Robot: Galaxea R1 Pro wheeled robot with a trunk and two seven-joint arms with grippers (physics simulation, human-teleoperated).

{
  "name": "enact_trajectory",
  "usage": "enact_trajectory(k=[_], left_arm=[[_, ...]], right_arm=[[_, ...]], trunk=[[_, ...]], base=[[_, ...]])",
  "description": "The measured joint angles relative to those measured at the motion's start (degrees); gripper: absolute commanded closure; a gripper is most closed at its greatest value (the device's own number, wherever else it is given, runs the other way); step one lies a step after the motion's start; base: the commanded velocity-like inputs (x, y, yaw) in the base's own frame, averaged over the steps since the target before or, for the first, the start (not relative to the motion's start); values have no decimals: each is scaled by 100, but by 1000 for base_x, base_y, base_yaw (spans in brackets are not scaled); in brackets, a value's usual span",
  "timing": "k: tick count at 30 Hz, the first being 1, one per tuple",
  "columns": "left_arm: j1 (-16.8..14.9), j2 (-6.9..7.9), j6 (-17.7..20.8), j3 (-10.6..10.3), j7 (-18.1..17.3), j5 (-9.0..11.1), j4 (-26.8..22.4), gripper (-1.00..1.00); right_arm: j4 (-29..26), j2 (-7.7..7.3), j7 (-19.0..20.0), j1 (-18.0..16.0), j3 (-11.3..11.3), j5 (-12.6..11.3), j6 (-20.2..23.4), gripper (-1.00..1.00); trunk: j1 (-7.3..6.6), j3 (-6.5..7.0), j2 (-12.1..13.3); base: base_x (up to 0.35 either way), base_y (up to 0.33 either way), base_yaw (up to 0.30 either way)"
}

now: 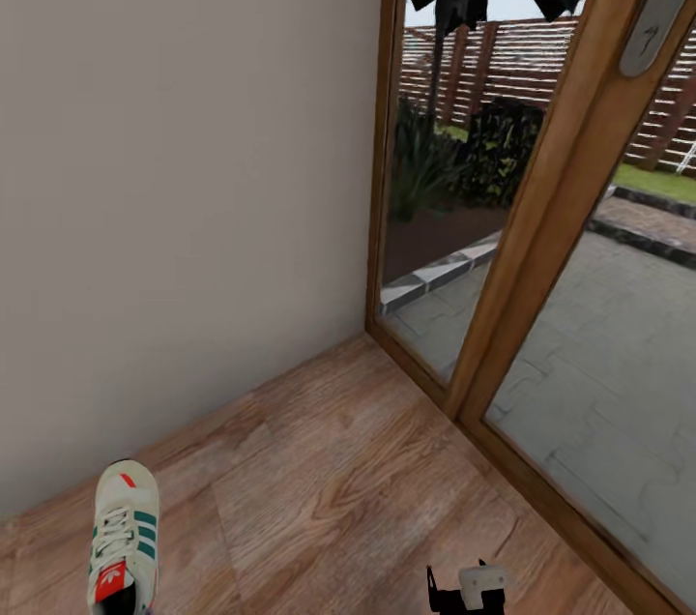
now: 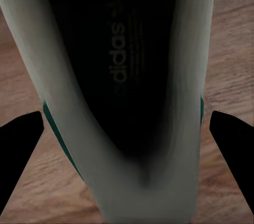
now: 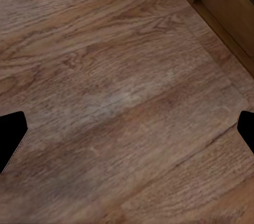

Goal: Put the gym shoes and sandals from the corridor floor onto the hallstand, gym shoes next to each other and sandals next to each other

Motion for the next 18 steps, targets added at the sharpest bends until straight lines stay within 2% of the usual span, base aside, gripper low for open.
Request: enact_trajectory(k=[18], left_arm=[[0, 0, -1, -9, -7, -3, 1, 100]], right_arm=[[0, 0, -2, 0, 0, 0, -6, -100]], trunk=[[0, -105, 0]], base=[[4, -15, 218]])
